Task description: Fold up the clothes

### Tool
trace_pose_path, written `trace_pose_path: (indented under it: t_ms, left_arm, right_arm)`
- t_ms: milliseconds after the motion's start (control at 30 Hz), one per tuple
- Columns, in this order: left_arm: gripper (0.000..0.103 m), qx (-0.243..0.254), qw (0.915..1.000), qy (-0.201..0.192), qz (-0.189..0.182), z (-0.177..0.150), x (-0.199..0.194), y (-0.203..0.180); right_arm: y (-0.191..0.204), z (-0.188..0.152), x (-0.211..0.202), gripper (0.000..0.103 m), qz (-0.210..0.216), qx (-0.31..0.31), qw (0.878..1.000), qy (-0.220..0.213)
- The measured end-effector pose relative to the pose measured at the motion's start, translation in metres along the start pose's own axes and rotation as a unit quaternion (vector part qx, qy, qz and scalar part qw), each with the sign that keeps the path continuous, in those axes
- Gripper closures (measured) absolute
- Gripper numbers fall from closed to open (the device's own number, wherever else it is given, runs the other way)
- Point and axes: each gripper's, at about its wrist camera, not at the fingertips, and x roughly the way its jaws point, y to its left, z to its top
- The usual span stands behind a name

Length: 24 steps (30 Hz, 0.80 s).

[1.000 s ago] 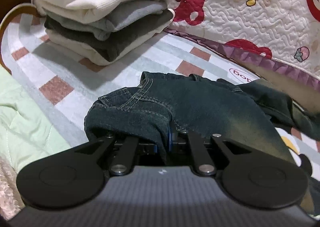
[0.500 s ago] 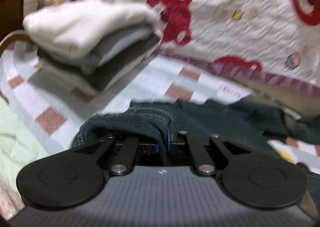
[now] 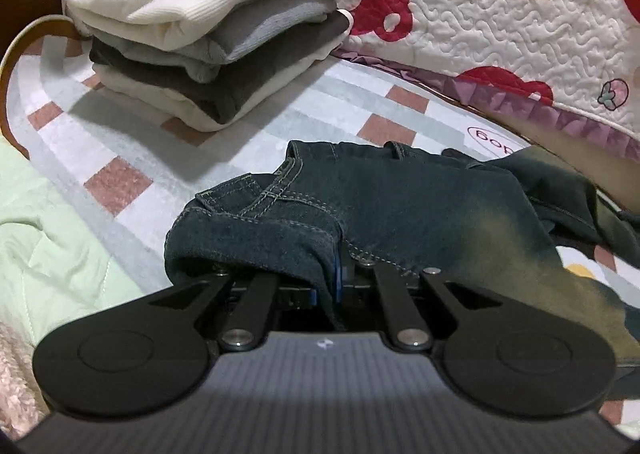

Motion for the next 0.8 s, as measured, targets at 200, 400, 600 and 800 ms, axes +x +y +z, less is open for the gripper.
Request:
trace_pose_path:
  t_ms: [200,400,600,800]
  left_arm:
    - [0.096,-0.008,0.9999,-0.001,-0.01,-0.007,-0.001,0.006]
    - [0.094,-0.033,0.9992,0.003,-0.022,-0.01,-0.002,0.014]
    - [0.092,-0.017,0.9998,0.006,-0.006,-0.014,0.0,0.009]
    - [0.092,-0.015,0.9999,0.004,-0.008,-0.017,0.001,0.009]
  right_arm:
    - [-0.028,-0.034,-0.011,0.042,0.014,0.058,0.997,0.044]
    - [-0.053,-0.063,-0.019,0.042,0.032,0.116,0.989,0.084]
    - [-0.044,-0.047,0.012,0.039,0.048,0.17,0.978,0.114]
    - [0.004,-0.051,0.05,0.027,-0.007,0.108,0.987,0.115]
